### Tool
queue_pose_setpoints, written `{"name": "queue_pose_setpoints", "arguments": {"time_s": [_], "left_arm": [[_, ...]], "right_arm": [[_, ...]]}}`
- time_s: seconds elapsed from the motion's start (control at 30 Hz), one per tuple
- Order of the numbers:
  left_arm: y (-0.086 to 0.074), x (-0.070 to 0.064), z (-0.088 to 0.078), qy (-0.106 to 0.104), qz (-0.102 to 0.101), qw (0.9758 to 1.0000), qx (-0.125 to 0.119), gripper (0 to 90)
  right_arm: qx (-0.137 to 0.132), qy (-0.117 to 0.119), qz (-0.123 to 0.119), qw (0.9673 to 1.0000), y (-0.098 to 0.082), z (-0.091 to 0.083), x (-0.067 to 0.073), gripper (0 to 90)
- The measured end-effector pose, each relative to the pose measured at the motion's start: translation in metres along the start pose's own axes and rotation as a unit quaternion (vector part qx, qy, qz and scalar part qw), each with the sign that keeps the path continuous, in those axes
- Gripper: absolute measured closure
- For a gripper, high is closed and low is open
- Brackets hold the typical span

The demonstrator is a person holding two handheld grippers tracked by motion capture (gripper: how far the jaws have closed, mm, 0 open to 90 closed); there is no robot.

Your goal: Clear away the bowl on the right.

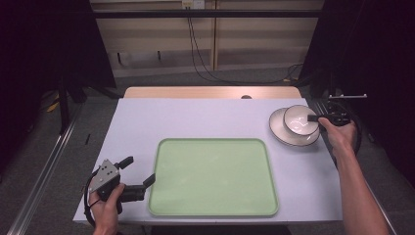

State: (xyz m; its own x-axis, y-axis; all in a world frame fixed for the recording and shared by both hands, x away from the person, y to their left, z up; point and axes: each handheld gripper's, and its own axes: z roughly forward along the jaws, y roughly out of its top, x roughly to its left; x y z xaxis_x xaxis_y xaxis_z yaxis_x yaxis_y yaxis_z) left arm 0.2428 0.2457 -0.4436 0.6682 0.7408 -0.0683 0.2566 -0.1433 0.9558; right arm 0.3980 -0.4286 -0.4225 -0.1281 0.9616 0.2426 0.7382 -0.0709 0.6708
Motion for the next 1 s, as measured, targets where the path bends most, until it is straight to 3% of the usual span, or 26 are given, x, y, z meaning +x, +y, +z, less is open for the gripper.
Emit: {"name": "queue_pose_setpoints", "arguments": {"time_s": [0.1, 0.2, 0.37, 0.4, 0.57, 0.63, 1.0], "left_arm": [[0.0, 0.0, 0.0, 0.001, -0.001, 1.0, -0.002, 1.7], [0.0, 0.0, -0.001, 0.002, -0.002, 1.0, -0.002, 1.7], [0.0, 0.001, 0.0, 0.001, -0.001, 1.0, -0.003, 1.7], [0.0, 0.002, 0.0, 0.003, 0.0, 1.0, -0.001, 1.7], [0.0, 0.001, 0.0, 0.001, -0.001, 1.0, -0.003, 1.7], [0.0, 0.001, -0.001, 0.0, -0.002, 1.0, -0.003, 1.7], [0.0, 0.001, 0.0, 0.002, -0.002, 1.0, -0.003, 1.7]], "right_arm": [[-0.005, 0.0, -0.006, 1.0, 0.001, -0.003, 0.001, 82.2], [-0.008, 0.014, 0.007, 0.9998, -0.002, -0.005, 0.0, 82.2], [-0.006, 0.015, 0.007, 0.9998, -0.003, -0.009, 0.002, 82.2], [-0.011, 0.025, 0.003, 0.9996, -0.002, -0.013, 0.003, 82.2], [-0.016, 0.031, -0.003, 0.9994, -0.001, -0.02, 0.003, 82.2], [-0.012, 0.039, 0.006, 0.9992, -0.002, -0.023, 0.005, 82.2], [0.002, 0.043, -0.02, 0.9989, -0.01, -0.027, 0.017, 82.2]]}}
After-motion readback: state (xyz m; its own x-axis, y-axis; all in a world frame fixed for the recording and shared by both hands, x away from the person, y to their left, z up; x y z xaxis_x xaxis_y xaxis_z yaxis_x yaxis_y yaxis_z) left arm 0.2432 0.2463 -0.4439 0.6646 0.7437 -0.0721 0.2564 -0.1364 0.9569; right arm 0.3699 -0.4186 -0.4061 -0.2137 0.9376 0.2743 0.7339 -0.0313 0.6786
